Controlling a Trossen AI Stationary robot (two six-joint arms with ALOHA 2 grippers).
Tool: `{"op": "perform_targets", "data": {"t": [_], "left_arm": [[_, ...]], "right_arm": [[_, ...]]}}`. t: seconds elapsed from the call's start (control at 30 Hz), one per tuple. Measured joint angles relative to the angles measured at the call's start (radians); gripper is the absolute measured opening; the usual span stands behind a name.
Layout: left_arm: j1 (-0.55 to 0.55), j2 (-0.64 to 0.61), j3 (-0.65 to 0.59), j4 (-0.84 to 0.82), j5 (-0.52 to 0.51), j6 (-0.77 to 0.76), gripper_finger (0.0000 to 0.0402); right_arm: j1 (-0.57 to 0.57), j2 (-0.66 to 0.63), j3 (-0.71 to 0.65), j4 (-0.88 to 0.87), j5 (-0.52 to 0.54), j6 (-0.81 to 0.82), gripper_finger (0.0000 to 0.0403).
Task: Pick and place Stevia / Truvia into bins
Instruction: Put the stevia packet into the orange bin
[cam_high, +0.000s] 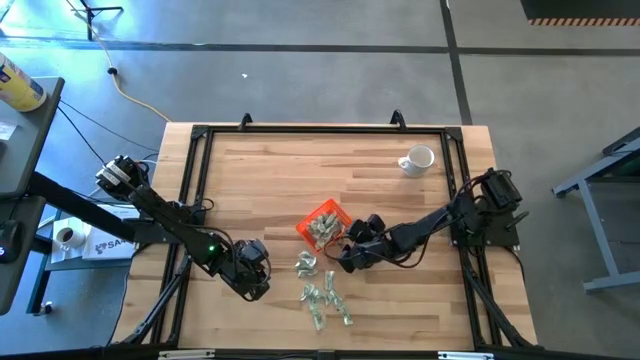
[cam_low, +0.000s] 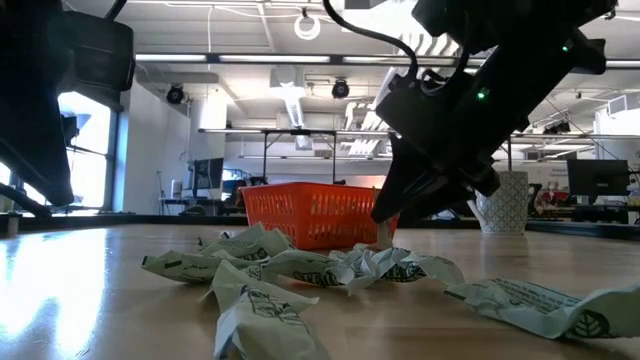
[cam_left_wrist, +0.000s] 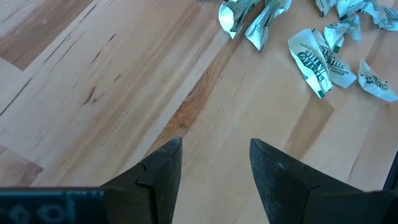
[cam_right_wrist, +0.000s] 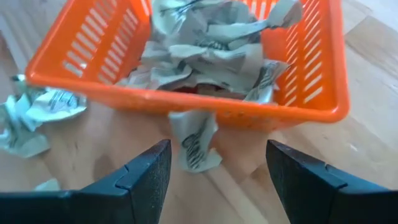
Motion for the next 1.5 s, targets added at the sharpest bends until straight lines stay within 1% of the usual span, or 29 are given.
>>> {"op": "perform_targets", "data": {"t": [0.13,0.27,0.33,0.43,0.53,0.73,0.9,0.97,1.07,1.17,1.23,1.37,1.43,1.5], "left_arm": [[0.0,0.0,0.0,0.0,0.0,0.001,0.022],[0.0,0.0,0.0,-0.002,-0.014,0.003,0.0221],[0.0,0.0,0.0,-0.005,-0.019,0.004,0.022],[0.0,0.0,0.0,-0.007,-0.019,0.003,0.0221],[0.0,0.0,0.0,-0.008,-0.019,0.003,0.0221],[0.0,0.0,0.0,-0.008,-0.019,0.003,0.0221],[0.0,0.0,0.0,-0.008,-0.019,0.003,0.0221],[0.0,0.0,0.0,-0.008,-0.019,0.003,0.0221],[0.0,0.0,0.0,-0.008,-0.019,0.003,0.0221],[0.0,0.0,0.0,-0.008,-0.019,0.003,0.0221],[0.0,0.0,0.0,-0.008,-0.019,0.003,0.0221],[0.0,0.0,0.0,-0.003,-0.02,0.0,0.0221],[0.0,0.0,0.0,0.014,-0.024,-0.001,0.0221],[0.0,0.0,0.0,0.026,-0.04,-0.001,0.0221]], "right_arm": [[-0.015,0.0,0.0,0.01,-0.017,0.0,0.0252],[-0.034,0.0,0.0,0.011,-0.066,0.005,0.0251],[-0.041,0.0,0.0,0.01,-0.084,0.006,0.0245],[-0.047,0.0,0.0,0.009,-0.093,0.008,0.0225],[-0.054,0.0,0.0,0.009,-0.108,0.008,0.0193],[-0.061,0.0,0.0,0.004,-0.13,0.015,0.0107],[-0.054,0.0,0.0,0.003,-0.188,0.035,0.0025],[-0.045,-0.002,0.007,-0.01,-0.209,0.046,0.0007],[-0.04,-0.012,0.035,-0.026,-0.225,0.1,0.0015],[-0.042,-0.023,0.085,-0.029,-0.255,0.093,0.0009],[-0.042,-0.037,0.138,-0.028,-0.26,0.035,0.0003],[-0.056,-0.045,0.258,-0.032,-0.253,-0.118,0.0011],[-0.09,-0.035,0.292,-0.059,-0.252,-0.167,0.0011],[-0.137,-0.025,0.299,-0.102,-0.258,-0.171,0.0009]]}}
